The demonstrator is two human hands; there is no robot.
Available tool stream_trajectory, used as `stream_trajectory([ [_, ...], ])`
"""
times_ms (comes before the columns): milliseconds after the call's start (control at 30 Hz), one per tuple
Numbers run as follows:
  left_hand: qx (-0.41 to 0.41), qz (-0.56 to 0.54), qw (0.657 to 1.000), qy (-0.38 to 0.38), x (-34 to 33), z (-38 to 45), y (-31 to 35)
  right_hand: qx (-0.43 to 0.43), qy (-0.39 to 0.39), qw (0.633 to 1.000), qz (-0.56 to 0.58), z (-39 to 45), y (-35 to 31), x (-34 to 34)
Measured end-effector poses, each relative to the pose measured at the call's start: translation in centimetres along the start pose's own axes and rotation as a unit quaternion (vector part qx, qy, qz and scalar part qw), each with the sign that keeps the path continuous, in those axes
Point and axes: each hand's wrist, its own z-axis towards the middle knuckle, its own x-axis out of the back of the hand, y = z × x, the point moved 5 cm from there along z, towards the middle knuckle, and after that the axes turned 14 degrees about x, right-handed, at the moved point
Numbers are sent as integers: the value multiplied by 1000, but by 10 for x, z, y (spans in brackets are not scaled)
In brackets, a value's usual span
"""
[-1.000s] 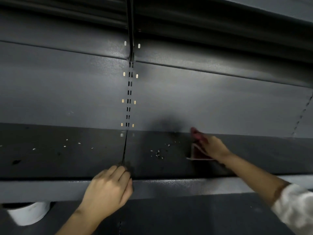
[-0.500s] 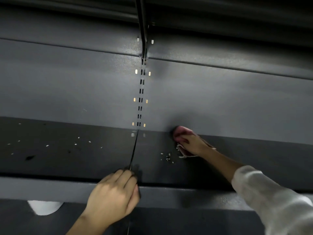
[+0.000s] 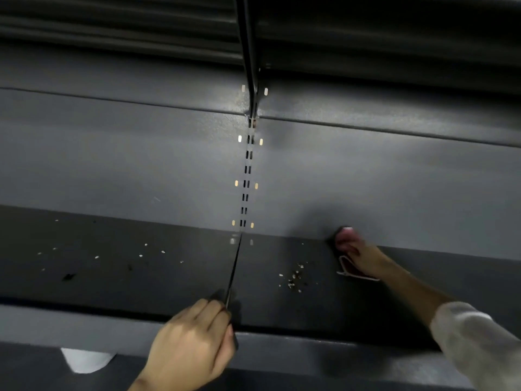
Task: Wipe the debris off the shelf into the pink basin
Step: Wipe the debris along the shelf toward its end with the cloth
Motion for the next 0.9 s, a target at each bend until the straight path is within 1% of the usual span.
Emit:
stream_trajectory([
  [67, 3, 2, 1000, 2, -2, -1, 0, 38, 37, 998, -27, 21, -29, -11],
  [100, 2, 2, 1000, -1, -2, -2, 0, 53, 47, 997, -10, 29, -47, -15],
  [167, -1, 1, 1000, -13, -1, -1, 1, 89, 11, 993, 79, 37, -82, -26],
  [200, -2, -1, 1000, -19, -1, -1, 1, 109, 3, 990, 85, 39, -94, -29],
  [267, 0, -9, 1000, -27, 0, -1, 1, 122, -9, 986, 113, 34, -112, -27],
  [367, -6, -1, 1000, -24, 4, -1, -1, 136, 16, 975, 176, 25, -122, -12],
  [433, -13, 0, 1000, -25, 10, -2, -6, 109, 53, 970, 209, 12, -104, 9],
  [467, -13, 0, 1000, -25, 14, -3, -10, 89, 73, 973, 199, 3, -88, 21],
  [533, -8, 3, 1000, -26, 22, -6, -22, 33, 87, 985, 148, -24, -49, 35],
  [567, -4, 2, 1000, -24, 26, -7, -30, 17, 82, 989, 125, -39, -35, 36],
  [633, -3, -3, 1000, -22, 32, -9, -44, -7, 27, 996, 90, -61, -20, 25],
  [667, -8, -3, 1000, -25, 33, -10, -50, -18, -3, 997, 73, -66, -21, 17],
  [733, -26, -10, 999, -29, 36, -11, -56, -33, -26, 997, 58, -64, -36, 6],
  [900, -45, -40, 996, -63, 41, -11, -72, -72, -54, 995, 46, -38, -121, -10],
])
